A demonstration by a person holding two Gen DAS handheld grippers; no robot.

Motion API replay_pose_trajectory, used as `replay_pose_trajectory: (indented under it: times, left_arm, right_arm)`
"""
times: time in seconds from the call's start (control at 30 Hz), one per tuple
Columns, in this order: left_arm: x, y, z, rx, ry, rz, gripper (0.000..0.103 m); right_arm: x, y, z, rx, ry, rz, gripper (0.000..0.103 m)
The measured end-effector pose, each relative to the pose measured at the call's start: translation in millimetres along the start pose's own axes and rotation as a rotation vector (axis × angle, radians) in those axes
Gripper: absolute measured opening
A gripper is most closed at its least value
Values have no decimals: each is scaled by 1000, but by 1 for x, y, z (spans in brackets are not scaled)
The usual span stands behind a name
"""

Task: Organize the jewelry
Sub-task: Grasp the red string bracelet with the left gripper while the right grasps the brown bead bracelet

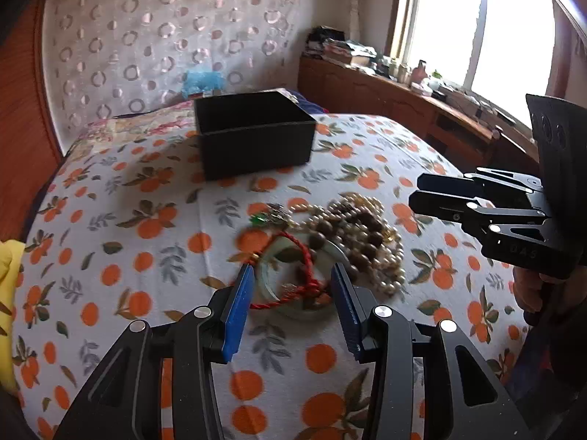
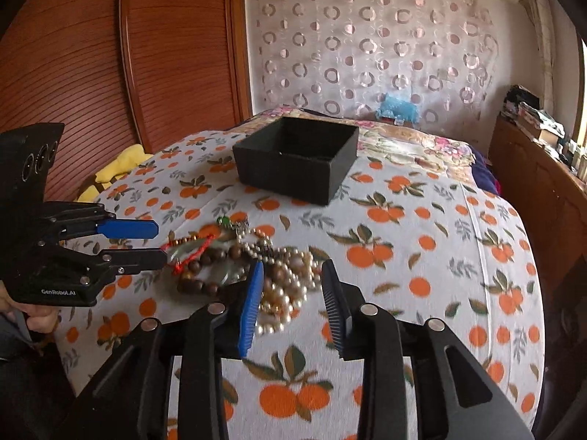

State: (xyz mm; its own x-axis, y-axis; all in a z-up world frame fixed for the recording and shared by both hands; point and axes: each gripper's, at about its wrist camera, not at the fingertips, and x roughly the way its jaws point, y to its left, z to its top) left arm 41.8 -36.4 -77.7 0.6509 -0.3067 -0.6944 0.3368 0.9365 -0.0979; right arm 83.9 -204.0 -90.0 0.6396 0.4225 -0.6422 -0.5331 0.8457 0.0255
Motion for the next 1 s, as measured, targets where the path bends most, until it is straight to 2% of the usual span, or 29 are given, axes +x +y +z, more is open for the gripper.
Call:
replay_pose_trajectory:
  times: [0.13, 0.4, 0.47, 0.53, 0.67, 1.0]
  left_arm:
    - [6, -5, 0, 10, 14, -8, 34]
    - [17, -5, -4, 3, 39, -17, 28]
    - [17, -5, -4, -1, 38, -20, 23]
    - [18, -5, -4, -2, 41, -26, 10]
    - [14, -3, -5, -6, 30, -20, 1]
    - [-12, 11, -1, -33, -37, 5, 2]
  right_arm:
    - [1, 0, -7, 11, 9, 6, 36]
    - [-1, 6, -6, -1, 6, 17, 36]
    - [-1, 8, -5, -4, 6, 18, 36]
    - [-1, 9, -5, -6, 7, 19, 36]
    - [4, 12, -5, -14, 19, 22, 36]
    - [19, 21, -6, -20, 56, 47, 36]
